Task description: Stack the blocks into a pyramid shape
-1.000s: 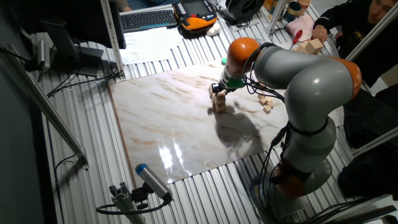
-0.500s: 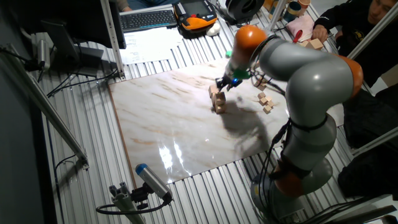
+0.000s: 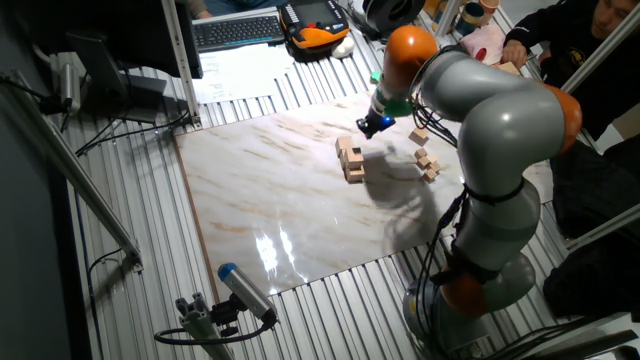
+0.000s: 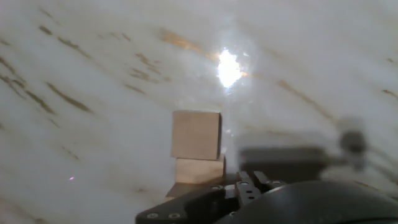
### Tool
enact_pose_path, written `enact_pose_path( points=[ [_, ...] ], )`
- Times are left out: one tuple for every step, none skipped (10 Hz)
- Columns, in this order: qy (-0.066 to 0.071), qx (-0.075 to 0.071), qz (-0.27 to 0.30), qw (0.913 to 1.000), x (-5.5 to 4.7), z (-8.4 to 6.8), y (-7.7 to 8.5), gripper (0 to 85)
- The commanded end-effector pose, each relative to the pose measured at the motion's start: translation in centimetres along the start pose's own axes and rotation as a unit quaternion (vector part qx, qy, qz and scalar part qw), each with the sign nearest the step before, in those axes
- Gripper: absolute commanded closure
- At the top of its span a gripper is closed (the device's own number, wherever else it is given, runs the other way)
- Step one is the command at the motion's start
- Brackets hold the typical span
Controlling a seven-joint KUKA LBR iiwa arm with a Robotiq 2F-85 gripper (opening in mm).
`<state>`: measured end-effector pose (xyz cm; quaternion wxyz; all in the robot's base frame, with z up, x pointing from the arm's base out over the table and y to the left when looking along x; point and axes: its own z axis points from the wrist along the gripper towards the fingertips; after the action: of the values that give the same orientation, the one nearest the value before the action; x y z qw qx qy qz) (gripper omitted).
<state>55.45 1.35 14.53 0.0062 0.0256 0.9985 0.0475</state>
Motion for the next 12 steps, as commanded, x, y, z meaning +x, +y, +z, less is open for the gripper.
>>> enact_pose_path(
  points=[
    [0.012,0.004,-0.047,0.9988,-0.2,0.0,-0.7,85.0],
    [0.017,0.024,-0.064,0.9975,-0.3,0.0,-1.4,85.0],
    [0.014,0.041,-0.065,0.9970,-0.5,-0.1,-2.0,85.0],
    [0.014,0.059,-0.059,0.9964,-0.6,0.3,-2.1,85.0],
    [0.003,0.069,-0.044,0.9966,-0.7,0.6,-2.4,85.0],
    [-0.002,0.063,-0.043,0.9971,-1.0,0.7,-3.2,85.0],
    [-0.013,0.047,-0.053,0.9974,-1.3,1.1,-4.4,85.0],
    [-0.017,0.033,-0.069,0.9969,-1.6,1.6,-5.5,85.0],
    [-0.019,0.018,-0.074,0.9969,-1.7,2.0,-6.0,85.0],
    [-0.023,0.014,-0.073,0.9969,-1.6,2.2,-6.1,85.0],
    [-0.027,0.023,-0.066,0.9972,-1.6,2.2,-6.1,85.0],
    [-0.030,0.019,-0.047,0.9983,-1.6,2.2,-6.1,85.0]
  ],
)
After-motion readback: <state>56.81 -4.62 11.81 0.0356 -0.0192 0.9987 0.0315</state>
